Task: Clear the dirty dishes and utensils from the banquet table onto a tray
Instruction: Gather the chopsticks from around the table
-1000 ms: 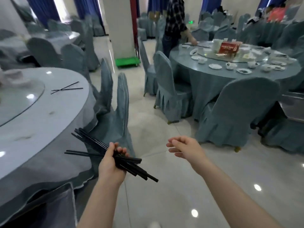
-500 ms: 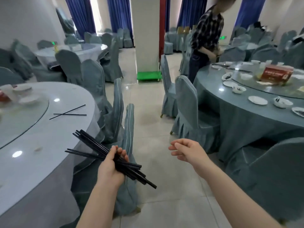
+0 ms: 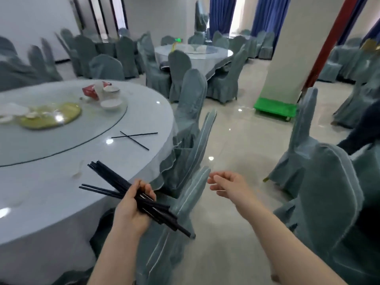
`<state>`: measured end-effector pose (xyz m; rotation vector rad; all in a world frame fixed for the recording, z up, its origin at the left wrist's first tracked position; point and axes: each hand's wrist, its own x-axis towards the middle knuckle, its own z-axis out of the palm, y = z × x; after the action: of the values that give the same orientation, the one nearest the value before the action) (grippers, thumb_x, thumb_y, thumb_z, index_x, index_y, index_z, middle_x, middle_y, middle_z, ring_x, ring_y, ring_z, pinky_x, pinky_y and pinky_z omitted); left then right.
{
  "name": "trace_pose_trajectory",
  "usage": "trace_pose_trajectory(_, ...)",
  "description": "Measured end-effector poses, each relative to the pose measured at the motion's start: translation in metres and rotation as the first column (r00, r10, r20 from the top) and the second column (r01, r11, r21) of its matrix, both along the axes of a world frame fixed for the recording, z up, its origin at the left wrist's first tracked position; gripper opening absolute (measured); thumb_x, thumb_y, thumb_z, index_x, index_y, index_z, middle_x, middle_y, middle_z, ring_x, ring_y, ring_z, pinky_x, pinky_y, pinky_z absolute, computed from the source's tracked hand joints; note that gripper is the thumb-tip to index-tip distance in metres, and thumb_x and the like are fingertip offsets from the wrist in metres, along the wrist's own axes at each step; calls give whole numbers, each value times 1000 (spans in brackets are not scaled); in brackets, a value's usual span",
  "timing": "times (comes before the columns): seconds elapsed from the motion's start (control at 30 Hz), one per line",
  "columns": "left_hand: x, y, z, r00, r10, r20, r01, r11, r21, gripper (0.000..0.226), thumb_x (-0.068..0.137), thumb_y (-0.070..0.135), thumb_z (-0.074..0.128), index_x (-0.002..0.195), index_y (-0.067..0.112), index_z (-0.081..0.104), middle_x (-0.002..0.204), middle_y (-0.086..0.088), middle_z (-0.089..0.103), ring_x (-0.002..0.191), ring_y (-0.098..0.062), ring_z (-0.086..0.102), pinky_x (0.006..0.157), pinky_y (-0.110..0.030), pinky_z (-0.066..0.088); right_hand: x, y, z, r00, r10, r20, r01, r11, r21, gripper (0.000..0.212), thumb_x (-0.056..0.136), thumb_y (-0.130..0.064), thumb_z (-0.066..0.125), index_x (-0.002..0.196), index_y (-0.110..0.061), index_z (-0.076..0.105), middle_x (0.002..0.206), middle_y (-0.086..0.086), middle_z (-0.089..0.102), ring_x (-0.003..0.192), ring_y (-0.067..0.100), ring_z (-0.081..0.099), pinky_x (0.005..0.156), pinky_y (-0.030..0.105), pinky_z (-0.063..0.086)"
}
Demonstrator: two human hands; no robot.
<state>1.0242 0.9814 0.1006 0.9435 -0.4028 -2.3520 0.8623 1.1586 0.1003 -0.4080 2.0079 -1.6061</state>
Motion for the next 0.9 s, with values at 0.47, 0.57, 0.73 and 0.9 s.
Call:
trace_pose_trajectory(0.47,-122,-130,-17,951,300,74,-303,953,19,19,95,19,58,78,11,60,56,2,61,48,-10,63,47,-20,53,-180,-210,-24,884,451,-120,-424,884,196,9,88,-18,66,91,-25,72,84,0,74,75,13,66,71,28,54)
trace_pose_trajectory(0.57,-129,-150,-25,923,374,89,-375,927,-6,17,96,19,55,82,11,58,56,1,60,49,-11,64,48,-21,53,-206,-262,-44,782,600,-172,-531,784,322,12,88,-22,66,99,-26,69,92,-9,70,86,9,64,72,18,48)
trace_pose_trajectory(0.73,-164,-177,-32,887,451,97,-456,889,39,16,97,19,55,84,9,58,55,-1,62,50,-12,65,48,-21,53,-254,-339,-80,629,759,-170,-603,614,508,42,88,-31,66,126,-18,58,121,-2,63,106,12,60,90,25,46)
trace_pose_trajectory(0.9,-197,-197,-43,785,594,177,-610,790,58,15,96,17,55,85,9,60,55,-1,63,51,-13,67,46,-21,52,-288,-432,-117,455,852,-261,-546,498,673,71,87,-49,62,141,-8,43,142,11,48,128,28,46,104,38,39)
